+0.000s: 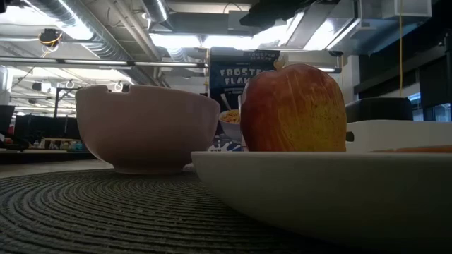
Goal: Arrange a breakfast setting
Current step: Put the gold spoon on the gray mat to the right of the white bowl
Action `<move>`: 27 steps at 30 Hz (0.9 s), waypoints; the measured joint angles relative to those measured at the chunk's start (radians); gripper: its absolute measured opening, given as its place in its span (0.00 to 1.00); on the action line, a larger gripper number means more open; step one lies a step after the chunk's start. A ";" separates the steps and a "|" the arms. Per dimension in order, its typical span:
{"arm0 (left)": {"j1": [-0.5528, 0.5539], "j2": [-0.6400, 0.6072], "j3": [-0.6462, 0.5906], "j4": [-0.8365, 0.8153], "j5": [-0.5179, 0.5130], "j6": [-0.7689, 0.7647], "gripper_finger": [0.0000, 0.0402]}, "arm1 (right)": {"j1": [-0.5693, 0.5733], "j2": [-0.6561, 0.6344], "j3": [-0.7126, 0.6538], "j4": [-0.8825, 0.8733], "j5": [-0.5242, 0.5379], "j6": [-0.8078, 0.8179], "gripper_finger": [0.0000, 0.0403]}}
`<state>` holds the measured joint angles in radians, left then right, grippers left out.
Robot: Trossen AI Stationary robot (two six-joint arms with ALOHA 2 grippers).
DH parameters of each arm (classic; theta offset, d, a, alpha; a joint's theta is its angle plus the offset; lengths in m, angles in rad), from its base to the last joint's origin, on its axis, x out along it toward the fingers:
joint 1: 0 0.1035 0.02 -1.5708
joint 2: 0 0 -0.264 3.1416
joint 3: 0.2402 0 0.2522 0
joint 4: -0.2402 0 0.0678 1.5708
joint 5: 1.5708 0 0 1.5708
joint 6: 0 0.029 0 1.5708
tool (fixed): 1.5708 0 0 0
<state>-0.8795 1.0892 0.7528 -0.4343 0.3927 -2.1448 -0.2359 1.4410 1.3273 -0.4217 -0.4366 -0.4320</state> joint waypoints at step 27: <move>0.011 -0.149 0.002 -0.157 0.003 -0.056 0.00 | 0.000 0.000 0.000 0.000 0.000 -0.018 0.58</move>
<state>-0.8684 0.9401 0.7547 -0.5908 0.3954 -2.2005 -0.2356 1.4410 1.3273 -0.4213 -0.4367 -0.4503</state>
